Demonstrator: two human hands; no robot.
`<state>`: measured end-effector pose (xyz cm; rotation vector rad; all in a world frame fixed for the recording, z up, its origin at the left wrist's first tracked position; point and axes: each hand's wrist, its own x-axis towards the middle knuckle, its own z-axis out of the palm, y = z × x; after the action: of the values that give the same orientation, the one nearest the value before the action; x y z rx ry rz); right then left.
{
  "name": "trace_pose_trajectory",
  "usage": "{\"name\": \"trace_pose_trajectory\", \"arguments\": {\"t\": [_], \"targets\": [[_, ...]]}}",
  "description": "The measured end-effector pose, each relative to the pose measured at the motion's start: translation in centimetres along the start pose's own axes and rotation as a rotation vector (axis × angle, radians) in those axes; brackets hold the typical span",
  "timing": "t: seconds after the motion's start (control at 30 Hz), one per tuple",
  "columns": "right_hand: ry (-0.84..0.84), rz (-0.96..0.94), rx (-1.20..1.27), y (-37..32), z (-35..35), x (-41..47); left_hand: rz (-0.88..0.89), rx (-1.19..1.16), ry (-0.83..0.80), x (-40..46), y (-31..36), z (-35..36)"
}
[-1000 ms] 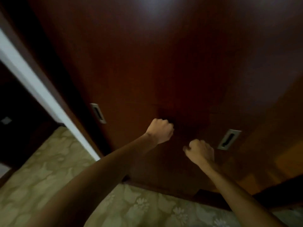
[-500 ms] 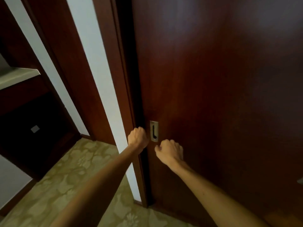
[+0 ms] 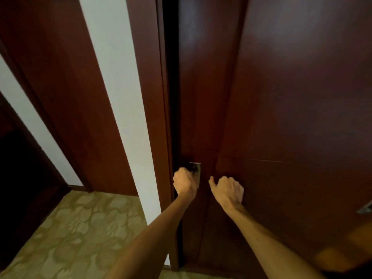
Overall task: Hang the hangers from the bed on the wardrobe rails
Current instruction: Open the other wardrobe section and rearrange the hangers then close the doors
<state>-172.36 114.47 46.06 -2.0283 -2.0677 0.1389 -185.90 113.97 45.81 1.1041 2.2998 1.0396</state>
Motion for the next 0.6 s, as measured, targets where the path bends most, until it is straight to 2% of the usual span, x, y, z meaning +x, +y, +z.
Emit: {"name": "trace_pose_trajectory", "arguments": {"t": [0.2,0.6], "targets": [[0.023,-0.018,-0.014,0.3,-0.1,0.1,0.092,0.090,-0.022,0.5,-0.6,0.2],[0.033,-0.025,-0.050,2.9,-0.1,0.9,0.193,0.185,-0.095,-1.5,2.6,1.3]]}}
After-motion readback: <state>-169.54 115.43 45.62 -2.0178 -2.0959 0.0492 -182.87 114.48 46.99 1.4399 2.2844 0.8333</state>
